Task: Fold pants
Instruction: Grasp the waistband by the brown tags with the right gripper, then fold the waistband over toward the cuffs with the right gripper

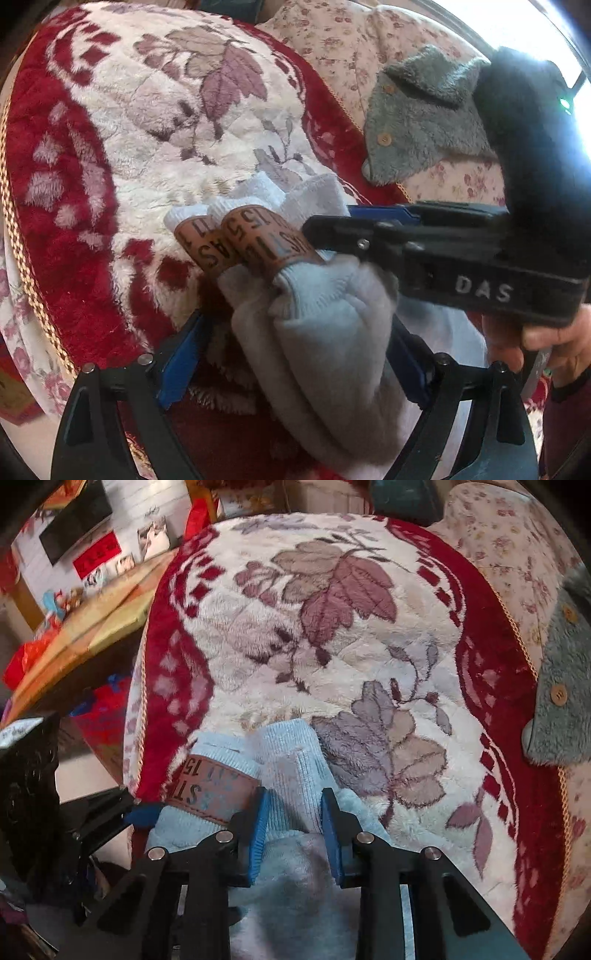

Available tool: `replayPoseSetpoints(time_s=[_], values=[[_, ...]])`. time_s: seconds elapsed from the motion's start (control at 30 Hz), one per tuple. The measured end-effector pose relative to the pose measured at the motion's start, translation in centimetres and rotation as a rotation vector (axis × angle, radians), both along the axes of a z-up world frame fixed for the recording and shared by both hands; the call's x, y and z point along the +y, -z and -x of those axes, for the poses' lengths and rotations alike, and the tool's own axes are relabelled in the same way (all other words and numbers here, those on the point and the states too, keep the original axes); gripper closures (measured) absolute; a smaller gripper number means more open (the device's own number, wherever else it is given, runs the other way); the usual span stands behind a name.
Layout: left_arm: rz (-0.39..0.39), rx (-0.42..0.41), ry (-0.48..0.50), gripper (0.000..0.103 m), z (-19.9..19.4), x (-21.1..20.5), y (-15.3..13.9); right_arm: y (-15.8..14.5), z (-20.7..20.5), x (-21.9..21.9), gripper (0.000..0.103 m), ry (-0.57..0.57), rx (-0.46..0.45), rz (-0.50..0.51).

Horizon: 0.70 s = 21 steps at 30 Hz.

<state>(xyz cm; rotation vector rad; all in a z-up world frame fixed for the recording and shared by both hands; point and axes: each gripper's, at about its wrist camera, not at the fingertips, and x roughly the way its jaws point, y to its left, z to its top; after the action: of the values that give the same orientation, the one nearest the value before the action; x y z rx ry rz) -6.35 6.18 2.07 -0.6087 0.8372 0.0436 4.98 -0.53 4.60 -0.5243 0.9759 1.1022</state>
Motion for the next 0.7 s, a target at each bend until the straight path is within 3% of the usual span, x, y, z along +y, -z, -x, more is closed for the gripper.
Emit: replayPoseSetpoints(time_s=[0.13, 0.27, 0.3, 0.4, 0.7], values=[[-0.003, -0.008, -0.003, 0.013, 0.2, -0.1, 0.0, -0.7, 0.0, -0.5, 0.068, 0.012, 0.016, -0.04], [-0.008, 0.007, 0.002, 0.013, 0.2, -0.1, -0.2, -0.2, 0.5, 0.4, 0.087, 0.004, -0.029, 0.005], [-0.004, 0.008, 0.002, 0.013, 0.4, 0.0, -0.3, -0.6, 0.6, 0.6, 0.098, 0.005, -0.04, -0.001], [0.011, 0.009, 0.002, 0.013, 0.5, 0.4, -0.3, -2.8, -0.5, 0.3, 0.098, 0.037, -0.035, -0.072], [-0.019, 0.017, 0.001, 0.013, 0.6, 0.1, -0.3, -1.4, -1.3, 2.3, 0.098, 0.078, -0.053, -0.025]])
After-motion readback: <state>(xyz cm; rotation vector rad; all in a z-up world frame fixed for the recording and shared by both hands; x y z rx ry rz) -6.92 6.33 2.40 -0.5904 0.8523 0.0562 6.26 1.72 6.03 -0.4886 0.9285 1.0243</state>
